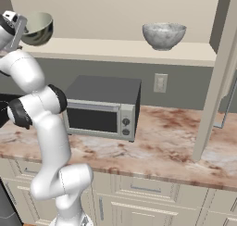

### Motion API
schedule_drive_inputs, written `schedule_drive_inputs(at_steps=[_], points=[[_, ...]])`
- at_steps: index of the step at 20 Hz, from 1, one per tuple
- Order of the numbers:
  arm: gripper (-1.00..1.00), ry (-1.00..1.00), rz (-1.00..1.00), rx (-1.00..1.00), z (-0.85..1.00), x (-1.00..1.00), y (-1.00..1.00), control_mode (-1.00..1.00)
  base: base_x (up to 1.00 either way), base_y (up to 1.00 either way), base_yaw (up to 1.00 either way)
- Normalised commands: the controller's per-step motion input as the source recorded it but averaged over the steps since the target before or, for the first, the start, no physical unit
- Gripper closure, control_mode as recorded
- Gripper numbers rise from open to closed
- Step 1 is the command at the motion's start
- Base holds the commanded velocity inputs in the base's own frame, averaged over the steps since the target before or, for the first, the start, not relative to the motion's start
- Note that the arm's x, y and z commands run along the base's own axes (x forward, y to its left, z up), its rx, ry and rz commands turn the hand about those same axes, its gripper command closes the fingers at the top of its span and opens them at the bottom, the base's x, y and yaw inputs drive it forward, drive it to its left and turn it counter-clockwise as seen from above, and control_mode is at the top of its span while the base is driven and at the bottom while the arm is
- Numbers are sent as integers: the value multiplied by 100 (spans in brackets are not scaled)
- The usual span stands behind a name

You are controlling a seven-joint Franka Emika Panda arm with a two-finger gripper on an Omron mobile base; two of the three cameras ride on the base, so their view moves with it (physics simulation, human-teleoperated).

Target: Move the bowls from the cabinet to the plates on the dining table.

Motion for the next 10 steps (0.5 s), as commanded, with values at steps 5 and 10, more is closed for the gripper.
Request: schedule_drive_inputs(at_steps=[5,10], points=[[100,0,3,1,0,0,3,-100,0,0,0],[100,0,1,2,0,6,0,-100,0,0,0]])
